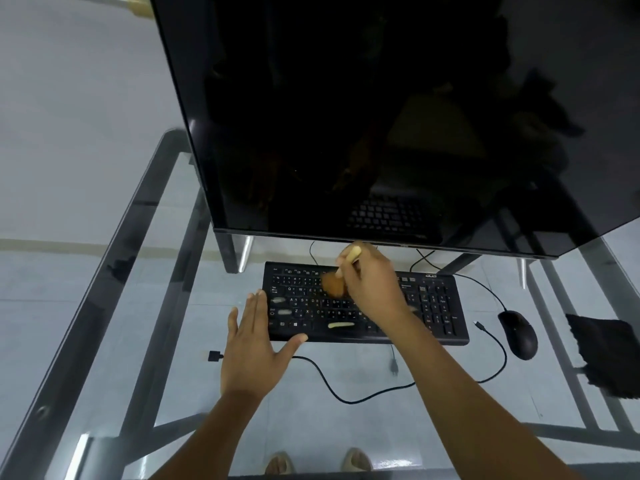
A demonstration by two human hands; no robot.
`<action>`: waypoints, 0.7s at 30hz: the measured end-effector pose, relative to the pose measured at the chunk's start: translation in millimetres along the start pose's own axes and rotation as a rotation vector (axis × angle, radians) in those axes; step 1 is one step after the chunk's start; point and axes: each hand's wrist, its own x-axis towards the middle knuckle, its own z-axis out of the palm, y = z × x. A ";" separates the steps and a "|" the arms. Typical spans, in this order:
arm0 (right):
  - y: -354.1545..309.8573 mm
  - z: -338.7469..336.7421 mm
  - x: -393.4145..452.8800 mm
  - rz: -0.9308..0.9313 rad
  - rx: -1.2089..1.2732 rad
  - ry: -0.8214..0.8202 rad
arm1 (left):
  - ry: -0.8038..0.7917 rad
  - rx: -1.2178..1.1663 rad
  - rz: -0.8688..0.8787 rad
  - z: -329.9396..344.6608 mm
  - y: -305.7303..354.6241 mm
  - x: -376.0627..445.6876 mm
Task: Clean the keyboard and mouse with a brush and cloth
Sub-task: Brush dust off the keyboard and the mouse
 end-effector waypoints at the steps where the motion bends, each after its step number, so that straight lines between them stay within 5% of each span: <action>1: -2.5 -0.9 3.2 0.016 0.024 0.065 | 0.002 0.002 0.006 0.6 0.0 0.5; 3: -6.8 -1.2 9.7 0.043 0.152 0.042 | 0.011 -0.001 0.012 0.5 -0.4 1.3; 6: -15.0 9.0 11.6 0.038 0.107 -0.226 | 0.023 0.004 0.024 1.4 -2.9 0.3; 10: -20.5 13.3 23.0 0.013 0.104 0.006 | 0.026 0.018 0.039 1.8 -2.1 1.0; 14: -31.9 21.9 25.8 0.008 0.078 -0.147 | 0.021 0.029 0.032 2.8 -3.5 0.7; 18: -43.8 26.3 29.8 -0.037 0.127 0.091 | 0.032 0.015 0.038 3.0 -2.4 0.8; 21: -52.9 34.9 30.5 -0.017 0.235 -0.115 | 0.035 0.018 0.041 3.0 -2.5 1.6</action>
